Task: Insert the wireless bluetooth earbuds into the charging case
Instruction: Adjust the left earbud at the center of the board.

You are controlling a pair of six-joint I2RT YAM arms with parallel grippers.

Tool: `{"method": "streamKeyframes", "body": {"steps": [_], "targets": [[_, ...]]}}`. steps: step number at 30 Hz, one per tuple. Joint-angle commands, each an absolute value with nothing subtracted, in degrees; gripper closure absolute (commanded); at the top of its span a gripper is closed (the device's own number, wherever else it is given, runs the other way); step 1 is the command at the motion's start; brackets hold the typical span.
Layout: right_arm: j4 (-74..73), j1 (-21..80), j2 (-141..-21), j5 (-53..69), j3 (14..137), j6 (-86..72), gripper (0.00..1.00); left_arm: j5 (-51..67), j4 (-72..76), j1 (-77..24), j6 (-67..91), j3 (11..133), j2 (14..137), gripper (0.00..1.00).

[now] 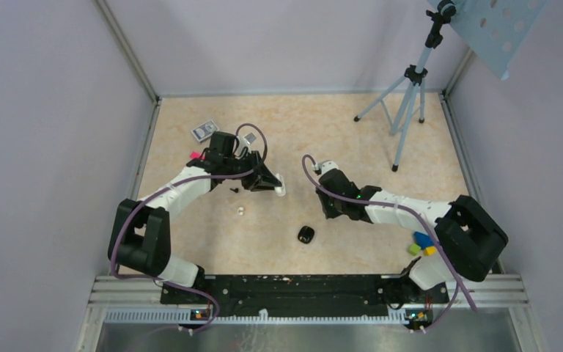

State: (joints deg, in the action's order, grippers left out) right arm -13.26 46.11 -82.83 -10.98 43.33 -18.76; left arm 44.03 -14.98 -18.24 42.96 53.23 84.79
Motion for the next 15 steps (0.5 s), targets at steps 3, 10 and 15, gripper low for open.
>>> {"method": "streamKeyframes", "body": {"steps": [3, 10, 15], "targets": [[-13.04, 46.47, -85.63, -10.09, 46.71, -15.41, 0.77, 43.93, -12.92, -18.72, 43.16, 54.99, 84.43, 1.0], [-12.13, 46.38, -88.35, -11.01, 47.68, -14.24, 0.77, 43.73, -12.99, -18.9, 43.29, 55.02, 84.19, 1.0], [-12.32, 46.35, -89.62, -13.14, 48.63, -12.7, 0.76, 43.83, -13.01, -18.92, 43.07, 55.1, 84.02, 1.0]]}}
